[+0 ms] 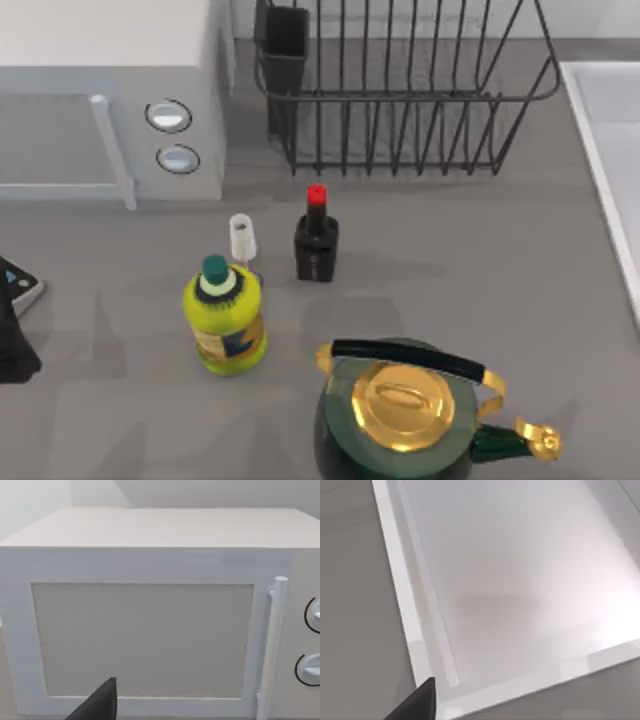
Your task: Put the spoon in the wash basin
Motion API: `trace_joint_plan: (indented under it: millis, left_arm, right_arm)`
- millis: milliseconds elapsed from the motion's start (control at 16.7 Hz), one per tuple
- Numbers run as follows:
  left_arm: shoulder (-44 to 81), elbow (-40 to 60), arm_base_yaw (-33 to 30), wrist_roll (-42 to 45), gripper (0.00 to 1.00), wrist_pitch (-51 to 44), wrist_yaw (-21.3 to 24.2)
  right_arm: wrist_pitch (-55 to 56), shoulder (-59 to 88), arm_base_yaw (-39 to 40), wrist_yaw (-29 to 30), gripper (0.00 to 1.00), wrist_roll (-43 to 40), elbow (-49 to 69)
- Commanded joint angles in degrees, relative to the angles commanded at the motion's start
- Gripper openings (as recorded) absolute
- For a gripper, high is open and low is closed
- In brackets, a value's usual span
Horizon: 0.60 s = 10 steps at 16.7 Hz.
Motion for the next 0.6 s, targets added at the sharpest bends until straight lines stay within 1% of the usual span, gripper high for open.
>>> trace_joint_plan:
  millis: [360,600]
  left_arm:
    - [0.0,0.0,0.0,0.0,1.0,0.0,0.0]
    - [0.0,0.0,0.0,0.0,1.0,0.0,0.0]
  right_arm:
    - [-20.7,30.2,-8.6,0.0,1.0,6.3,18.0]
    - [-29.4,42.3,-12.2,0.1,1.0,9.0,25.5]
